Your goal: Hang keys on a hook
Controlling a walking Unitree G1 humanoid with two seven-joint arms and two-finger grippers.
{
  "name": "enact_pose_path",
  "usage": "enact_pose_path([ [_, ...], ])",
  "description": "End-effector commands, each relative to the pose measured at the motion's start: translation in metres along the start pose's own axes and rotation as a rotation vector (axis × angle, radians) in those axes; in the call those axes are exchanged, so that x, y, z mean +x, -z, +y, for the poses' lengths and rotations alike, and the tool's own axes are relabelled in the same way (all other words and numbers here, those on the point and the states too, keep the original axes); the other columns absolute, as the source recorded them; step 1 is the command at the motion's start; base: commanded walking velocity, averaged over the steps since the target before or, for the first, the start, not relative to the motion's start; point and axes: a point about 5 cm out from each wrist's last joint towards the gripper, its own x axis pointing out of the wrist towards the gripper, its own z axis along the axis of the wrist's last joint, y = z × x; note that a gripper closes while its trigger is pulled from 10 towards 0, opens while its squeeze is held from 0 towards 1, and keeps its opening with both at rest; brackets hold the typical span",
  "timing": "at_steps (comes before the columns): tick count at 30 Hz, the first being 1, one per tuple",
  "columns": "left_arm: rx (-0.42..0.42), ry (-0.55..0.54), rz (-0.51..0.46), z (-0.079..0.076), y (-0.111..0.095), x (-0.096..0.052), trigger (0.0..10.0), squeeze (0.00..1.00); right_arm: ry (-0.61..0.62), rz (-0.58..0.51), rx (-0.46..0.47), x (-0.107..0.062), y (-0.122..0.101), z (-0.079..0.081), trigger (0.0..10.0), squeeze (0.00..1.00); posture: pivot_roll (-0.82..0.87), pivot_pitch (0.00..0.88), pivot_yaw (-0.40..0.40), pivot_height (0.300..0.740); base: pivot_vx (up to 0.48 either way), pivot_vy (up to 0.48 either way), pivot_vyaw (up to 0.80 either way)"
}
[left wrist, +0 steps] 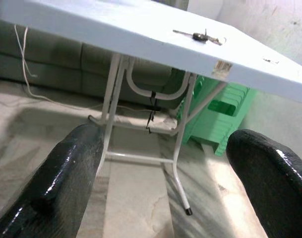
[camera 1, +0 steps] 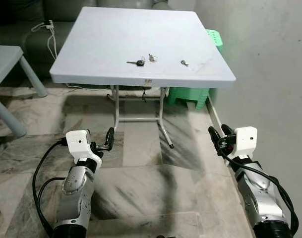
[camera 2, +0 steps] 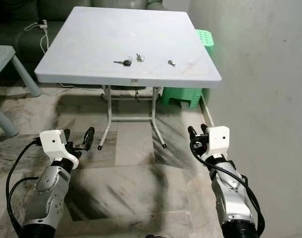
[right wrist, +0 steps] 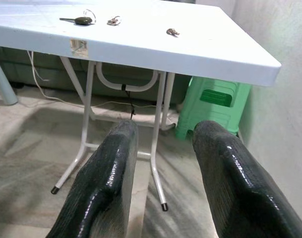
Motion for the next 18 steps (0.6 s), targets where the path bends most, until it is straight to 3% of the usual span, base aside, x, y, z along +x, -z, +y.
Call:
enact_pose_path([
  [1,0.001,0.004,-0.004,0.0003,-0.0009,0.0017,10.0,0.00,0.015,0.004,0.002,-0.0003,0.0022,-0.0035,10.0,0.00,0.01,0.050,-0.050,0.740,0.000,0.000,0.00],
  [18,-0.012,-0.003,-0.024,-0.0006,-0.0014,0.0026,10.0,0.00,0.014,-0.001,-0.007,0.0012,0.0018,-0.0065,10.0,0.00,0.02,0.052,-0.066,0.740,0.307,0.000,0.00],
])
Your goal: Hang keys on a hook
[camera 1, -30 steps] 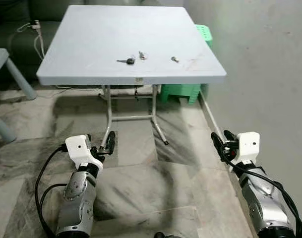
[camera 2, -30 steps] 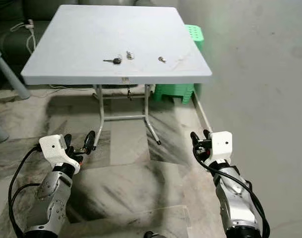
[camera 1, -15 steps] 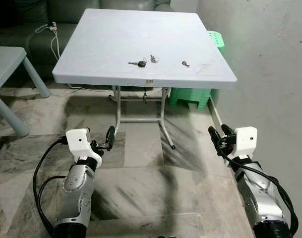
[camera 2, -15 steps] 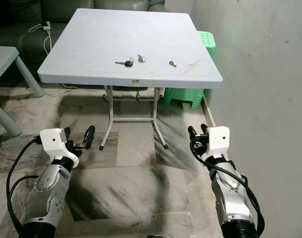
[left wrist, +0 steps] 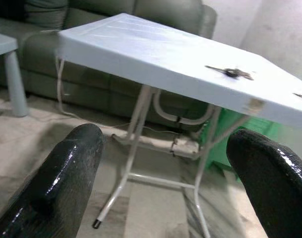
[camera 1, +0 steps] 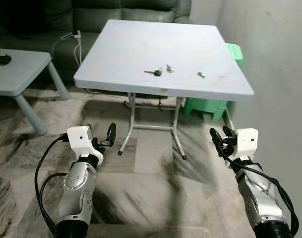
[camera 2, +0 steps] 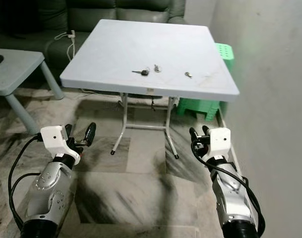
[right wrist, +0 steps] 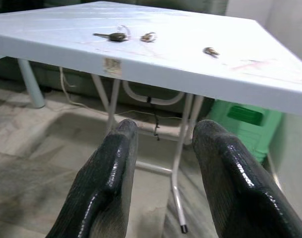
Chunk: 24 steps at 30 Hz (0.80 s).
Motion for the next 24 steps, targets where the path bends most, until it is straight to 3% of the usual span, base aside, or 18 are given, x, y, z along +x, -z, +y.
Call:
enact_pose_path([
  [1,-0.006,-0.007,0.005,0.0011,0.0033,-0.0021,10.0,0.00,0.003,-0.009,-0.008,0.0015,-0.0022,-0.0032,10.0,0.00,0.02,0.053,-0.067,0.740,0.334,0.000,0.00],
  [24,-0.012,-0.016,0.011,0.0023,0.0060,-0.0072,10.0,0.00,-0.009,0.004,-0.011,-0.0001,0.0010,-0.0022,10.0,0.00,0.02,0.065,-0.076,0.740,0.334,0.000,0.00],
])
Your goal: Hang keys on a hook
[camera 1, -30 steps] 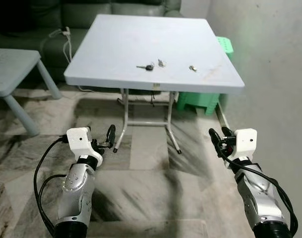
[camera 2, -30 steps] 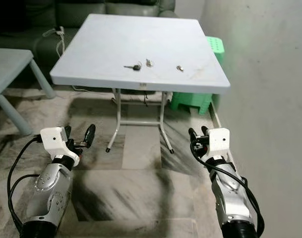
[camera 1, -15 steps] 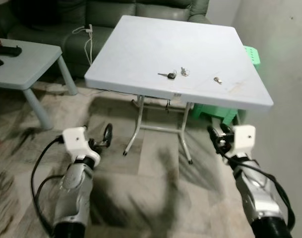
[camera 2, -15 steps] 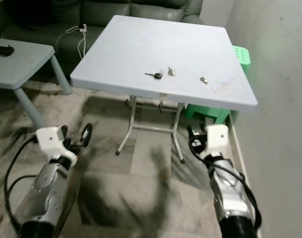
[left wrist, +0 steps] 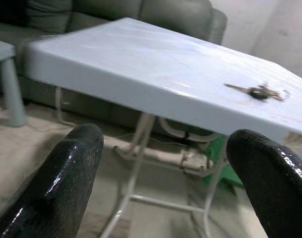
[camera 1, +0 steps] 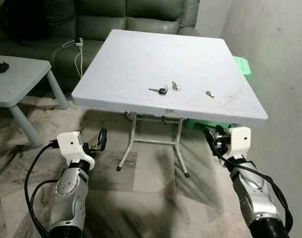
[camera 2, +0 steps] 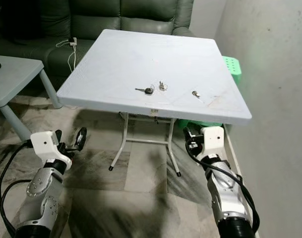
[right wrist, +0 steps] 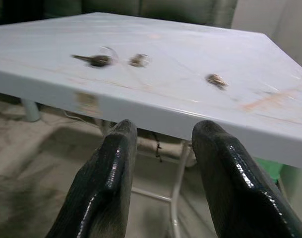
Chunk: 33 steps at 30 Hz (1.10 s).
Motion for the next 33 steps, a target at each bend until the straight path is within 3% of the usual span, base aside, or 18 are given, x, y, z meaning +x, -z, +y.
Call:
enact_pose_path([
  [1,-0.008,0.027,0.002,-0.0090,0.0010,0.0014,10.0,0.00,0.035,0.010,-0.013,-0.0054,0.0008,-0.0114,10.0,0.00,0.02,0.065,-0.076,0.740,0.337,0.000,0.00],
  [33,-0.024,0.020,0.011,-0.0110,0.0043,-0.0037,10.0,0.00,0.014,0.017,-0.020,-0.0051,0.0016,-0.0103,10.0,0.00,0.03,0.061,-0.085,0.740,0.334,0.000,0.00],
])
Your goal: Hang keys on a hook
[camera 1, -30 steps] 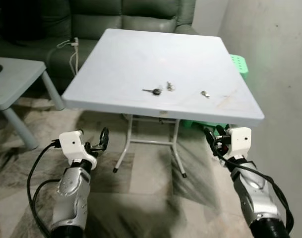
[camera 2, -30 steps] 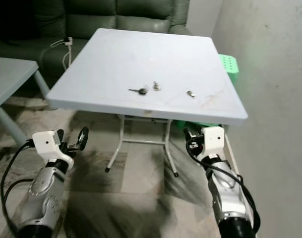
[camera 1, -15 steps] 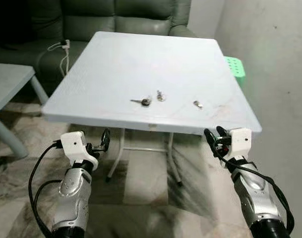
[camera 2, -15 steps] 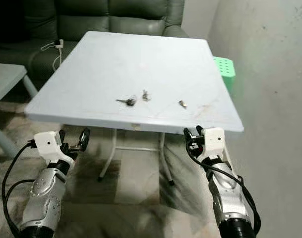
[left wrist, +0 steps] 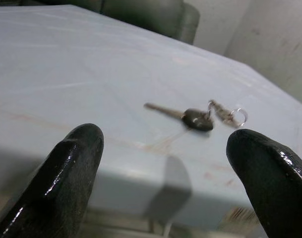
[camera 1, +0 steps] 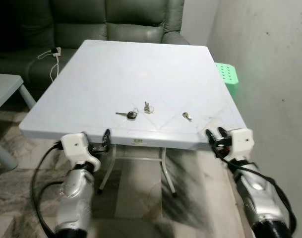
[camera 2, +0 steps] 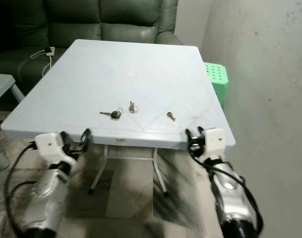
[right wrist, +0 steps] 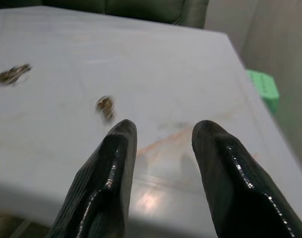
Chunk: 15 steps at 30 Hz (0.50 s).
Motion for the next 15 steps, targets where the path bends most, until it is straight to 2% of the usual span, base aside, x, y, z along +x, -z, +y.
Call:
enact_pose_path([
  [1,0.015,-0.027,-0.016,0.0092,-0.0066,-0.0008,10.0,0.00,-0.019,-0.016,0.004,0.0037,-0.0044,0.0047,10.0,0.00,0.03,0.061,-0.085,0.740,0.326,0.000,0.00],
  [8,0.011,-0.027,-0.023,0.0092,-0.0064,-0.0025,10.0,0.00,-0.019,-0.014,0.002,0.0036,-0.0045,0.0044,10.0,0.00,0.03,0.066,-0.088,0.740,0.305,0.000,0.00],
  [15,0.017,-0.028,-0.028,0.0083,-0.0057,-0.0044,10.0,0.00,-0.016,-0.018,0.003,0.0035,-0.0051,0.0038,10.0,0.00,0.03,0.072,-0.088,0.740,0.000,0.000,0.00],
])
